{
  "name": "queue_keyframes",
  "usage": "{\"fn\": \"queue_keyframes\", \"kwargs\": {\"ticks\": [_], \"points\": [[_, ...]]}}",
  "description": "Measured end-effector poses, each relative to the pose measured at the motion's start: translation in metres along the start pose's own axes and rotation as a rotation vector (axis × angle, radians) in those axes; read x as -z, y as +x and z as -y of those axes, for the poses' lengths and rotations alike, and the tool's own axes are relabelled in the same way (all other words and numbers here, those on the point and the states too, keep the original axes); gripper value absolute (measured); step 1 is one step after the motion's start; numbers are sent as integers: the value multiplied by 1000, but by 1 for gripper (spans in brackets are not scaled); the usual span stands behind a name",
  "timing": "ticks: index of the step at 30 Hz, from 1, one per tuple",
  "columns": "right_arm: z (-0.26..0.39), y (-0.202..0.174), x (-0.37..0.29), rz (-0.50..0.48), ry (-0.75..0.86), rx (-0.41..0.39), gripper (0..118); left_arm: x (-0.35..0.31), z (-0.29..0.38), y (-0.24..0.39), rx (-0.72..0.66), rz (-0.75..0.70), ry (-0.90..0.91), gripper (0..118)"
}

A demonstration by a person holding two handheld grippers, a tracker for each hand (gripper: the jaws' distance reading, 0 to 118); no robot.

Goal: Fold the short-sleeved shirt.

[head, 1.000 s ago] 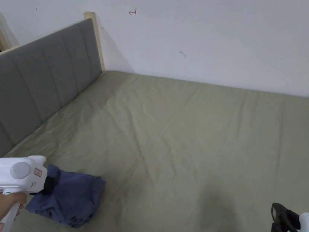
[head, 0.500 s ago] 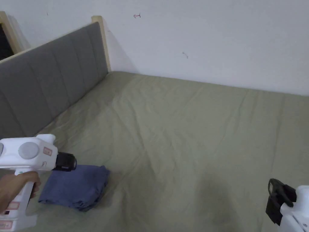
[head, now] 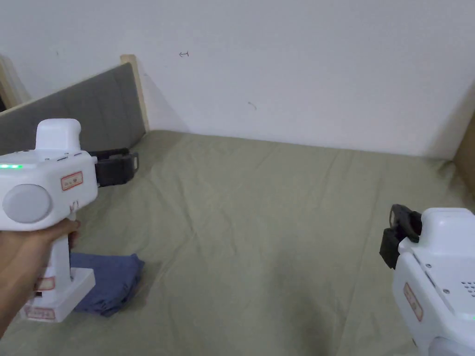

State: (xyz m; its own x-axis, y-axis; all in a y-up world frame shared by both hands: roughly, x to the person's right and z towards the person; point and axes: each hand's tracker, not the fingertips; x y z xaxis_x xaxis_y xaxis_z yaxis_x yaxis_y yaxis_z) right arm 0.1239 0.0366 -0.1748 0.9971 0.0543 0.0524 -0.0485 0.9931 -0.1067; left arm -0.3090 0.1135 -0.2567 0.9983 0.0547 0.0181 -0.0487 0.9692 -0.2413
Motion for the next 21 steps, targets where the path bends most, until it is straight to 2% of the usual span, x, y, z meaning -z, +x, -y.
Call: {"fn": "queue_keyframes", "kwargs": {"ticks": [7, 10, 11, 13, 15, 16, 17, 21], "points": [[-18, 17, -29, 98, 70, -29, 0, -23, 31, 83, 35, 45, 219, 96], [-17, 25, -36, 136, 91, -42, 0, -19, 50, 111, 75, 44, 241, 96], [-17, 27, -38, 143, 95, -41, 0, -18, 56, 119, 77, 45, 234, 92], [-14, 32, -41, 161, 105, -49, 0, -18, 72, 138, 90, 63, 258, 79], [-11, 36, -45, 172, 108, -50, 0, -15, 84, 149, 101, 67, 266, 54], [-10, 38, -46, 178, 109, -46, 0, -16, 89, 156, 94, 88, 264, 36], [-7, 40, -47, 187, 110, -41, 0, -14, 94, 158, 77, 139, 255, 2], [-3, 44, -51, 202, 105, -24, 0, -14, 107, 170, 50, 178, 250, 0]]}}
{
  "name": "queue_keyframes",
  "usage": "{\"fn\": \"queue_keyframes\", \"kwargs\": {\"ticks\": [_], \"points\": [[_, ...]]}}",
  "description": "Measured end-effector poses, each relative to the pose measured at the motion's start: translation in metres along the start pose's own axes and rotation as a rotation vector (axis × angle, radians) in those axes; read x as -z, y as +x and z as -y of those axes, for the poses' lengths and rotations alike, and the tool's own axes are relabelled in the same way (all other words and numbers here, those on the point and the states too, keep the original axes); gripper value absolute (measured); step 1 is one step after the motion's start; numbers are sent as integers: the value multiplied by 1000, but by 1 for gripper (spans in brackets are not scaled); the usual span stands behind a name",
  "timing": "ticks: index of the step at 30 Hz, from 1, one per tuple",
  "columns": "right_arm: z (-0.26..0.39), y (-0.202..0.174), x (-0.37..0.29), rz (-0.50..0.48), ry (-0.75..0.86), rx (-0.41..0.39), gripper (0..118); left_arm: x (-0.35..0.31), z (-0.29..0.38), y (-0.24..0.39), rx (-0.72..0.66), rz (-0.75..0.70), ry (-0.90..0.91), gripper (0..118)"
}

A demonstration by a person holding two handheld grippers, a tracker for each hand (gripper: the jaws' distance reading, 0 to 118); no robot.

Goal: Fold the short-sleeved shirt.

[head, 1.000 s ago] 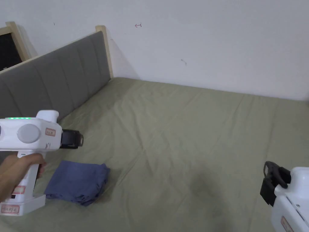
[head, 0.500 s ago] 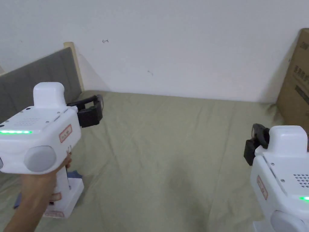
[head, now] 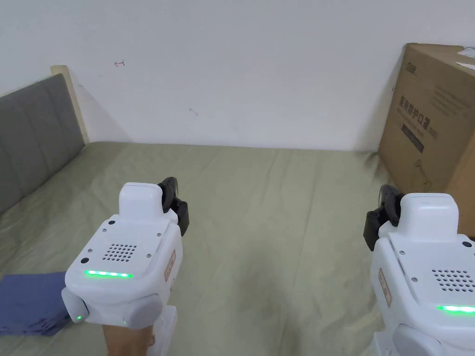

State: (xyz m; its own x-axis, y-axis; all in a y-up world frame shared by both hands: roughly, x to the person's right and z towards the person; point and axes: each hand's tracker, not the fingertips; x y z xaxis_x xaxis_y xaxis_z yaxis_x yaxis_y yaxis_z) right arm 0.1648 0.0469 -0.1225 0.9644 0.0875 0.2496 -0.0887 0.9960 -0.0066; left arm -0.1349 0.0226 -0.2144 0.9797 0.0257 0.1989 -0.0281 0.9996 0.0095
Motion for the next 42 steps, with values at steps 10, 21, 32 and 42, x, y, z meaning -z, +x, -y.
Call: {"fn": "queue_keyframes", "kwargs": {"ticks": [10, 21, 32, 42], "points": [[3, -1, -2, 0, -8, -5, 0, -2, 5, 2, 6, -8, -11, 0], [2, -6, -3, -9, -5, -6, 0, -3, 4, -6, 8, -20, -6, 0], [1, -9, -3, -11, -3, -8, 0, -5, 4, -12, 18, -37, -6, 0], [0, -9, -2, -12, 1, -9, 0, -6, 5, -15, 26, -45, -12, 0]]}}
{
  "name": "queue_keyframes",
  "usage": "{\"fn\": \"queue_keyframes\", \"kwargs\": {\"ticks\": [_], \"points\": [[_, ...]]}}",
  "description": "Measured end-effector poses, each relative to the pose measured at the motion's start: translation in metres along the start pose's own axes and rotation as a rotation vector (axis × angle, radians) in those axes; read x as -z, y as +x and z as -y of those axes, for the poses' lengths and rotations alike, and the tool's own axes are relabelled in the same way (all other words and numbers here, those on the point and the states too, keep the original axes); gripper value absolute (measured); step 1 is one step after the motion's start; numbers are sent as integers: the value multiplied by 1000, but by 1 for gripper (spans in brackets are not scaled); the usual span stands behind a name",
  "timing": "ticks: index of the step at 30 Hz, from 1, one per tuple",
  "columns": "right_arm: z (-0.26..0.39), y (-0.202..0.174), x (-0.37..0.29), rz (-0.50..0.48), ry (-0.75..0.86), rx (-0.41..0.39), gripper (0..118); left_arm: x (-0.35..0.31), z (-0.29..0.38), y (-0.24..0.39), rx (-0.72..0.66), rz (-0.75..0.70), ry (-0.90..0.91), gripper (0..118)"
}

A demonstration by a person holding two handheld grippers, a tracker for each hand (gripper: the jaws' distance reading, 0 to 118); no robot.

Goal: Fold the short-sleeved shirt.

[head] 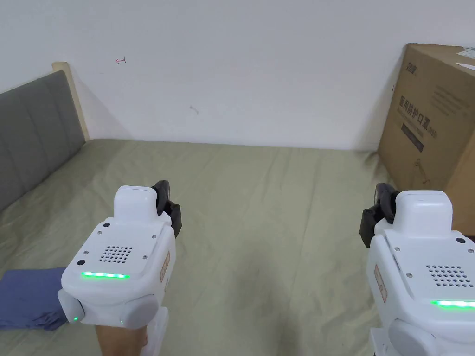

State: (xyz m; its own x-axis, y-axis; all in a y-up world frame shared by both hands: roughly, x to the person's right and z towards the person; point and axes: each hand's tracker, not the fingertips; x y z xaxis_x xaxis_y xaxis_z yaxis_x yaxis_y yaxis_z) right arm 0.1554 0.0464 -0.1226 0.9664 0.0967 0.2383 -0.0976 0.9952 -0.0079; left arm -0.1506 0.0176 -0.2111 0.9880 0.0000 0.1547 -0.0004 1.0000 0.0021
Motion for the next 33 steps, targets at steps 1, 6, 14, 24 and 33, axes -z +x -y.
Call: {"fn": "queue_keyframes", "kwargs": {"ticks": [1, 6, 14, 24, 33], "points": [[0, 0, 0, -1, 1, 0, 0, 0, 0, 0, 0, -2, 0, 0], [-1, -1, 0, -2, 3, 1, 0, -2, 0, -1, 4, -6, 3, 0], [0, -1, 0, -4, 1, -1, 0, -1, -1, -3, -3, -9, 7, 0], [0, -1, 0, -4, 0, -4, 0, -1, -2, -4, 1, -11, 7, 0], [-1, -2, 0, -8, -2, 0, 0, -2, -2, -6, -6, -11, 7, 0]]}}
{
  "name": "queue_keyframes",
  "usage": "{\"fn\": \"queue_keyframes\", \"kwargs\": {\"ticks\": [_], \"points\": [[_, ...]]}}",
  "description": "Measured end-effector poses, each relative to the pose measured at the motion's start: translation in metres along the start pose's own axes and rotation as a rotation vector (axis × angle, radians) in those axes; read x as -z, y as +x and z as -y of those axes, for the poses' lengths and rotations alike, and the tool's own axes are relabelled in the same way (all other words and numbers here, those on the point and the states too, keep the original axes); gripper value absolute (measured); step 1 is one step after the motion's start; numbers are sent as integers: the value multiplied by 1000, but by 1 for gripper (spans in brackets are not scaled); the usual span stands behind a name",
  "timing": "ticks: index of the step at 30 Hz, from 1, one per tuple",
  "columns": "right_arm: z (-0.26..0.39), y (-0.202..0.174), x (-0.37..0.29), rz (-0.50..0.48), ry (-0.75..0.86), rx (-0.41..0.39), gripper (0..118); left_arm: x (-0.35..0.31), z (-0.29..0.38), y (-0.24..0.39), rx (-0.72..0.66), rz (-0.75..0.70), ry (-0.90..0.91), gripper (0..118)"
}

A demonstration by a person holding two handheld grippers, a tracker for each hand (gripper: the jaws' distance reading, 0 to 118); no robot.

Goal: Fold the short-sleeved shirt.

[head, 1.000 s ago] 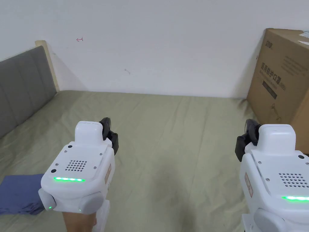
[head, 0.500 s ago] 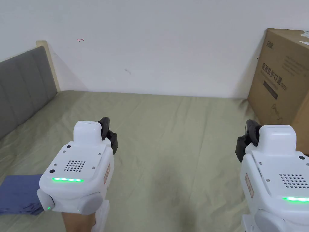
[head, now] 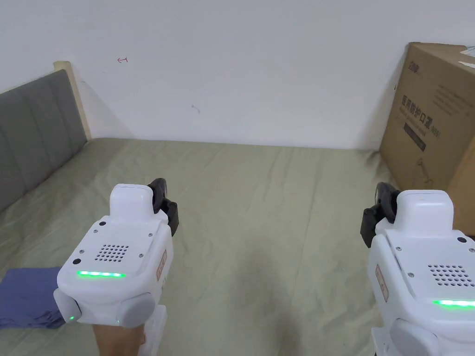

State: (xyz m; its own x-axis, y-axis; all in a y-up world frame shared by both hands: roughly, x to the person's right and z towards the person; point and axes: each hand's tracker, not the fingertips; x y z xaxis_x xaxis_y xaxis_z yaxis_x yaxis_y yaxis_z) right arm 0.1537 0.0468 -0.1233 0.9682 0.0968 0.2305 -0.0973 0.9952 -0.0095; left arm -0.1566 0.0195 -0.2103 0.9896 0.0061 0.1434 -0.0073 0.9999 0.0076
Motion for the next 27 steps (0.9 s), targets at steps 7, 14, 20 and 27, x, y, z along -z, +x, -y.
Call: {"fn": "queue_keyframes", "kwargs": {"ticks": [7, 14, 20, 27], "points": [[1, 0, 0, 1, -1, 2, 0, 1, 0, -1, 1, -2, -2, 0], [2, 1, 0, 5, -6, 1, 0, 1, 2, -4, -16, -1, -9, 7], [4, 4, 0, 11, -17, 18, 26, 1, 2, -4, -12, -11, -11, 87], [8, 5, -1, 34, -17, 22, 118, 0, -3, -6, -37, -29, 8, 107]]}}
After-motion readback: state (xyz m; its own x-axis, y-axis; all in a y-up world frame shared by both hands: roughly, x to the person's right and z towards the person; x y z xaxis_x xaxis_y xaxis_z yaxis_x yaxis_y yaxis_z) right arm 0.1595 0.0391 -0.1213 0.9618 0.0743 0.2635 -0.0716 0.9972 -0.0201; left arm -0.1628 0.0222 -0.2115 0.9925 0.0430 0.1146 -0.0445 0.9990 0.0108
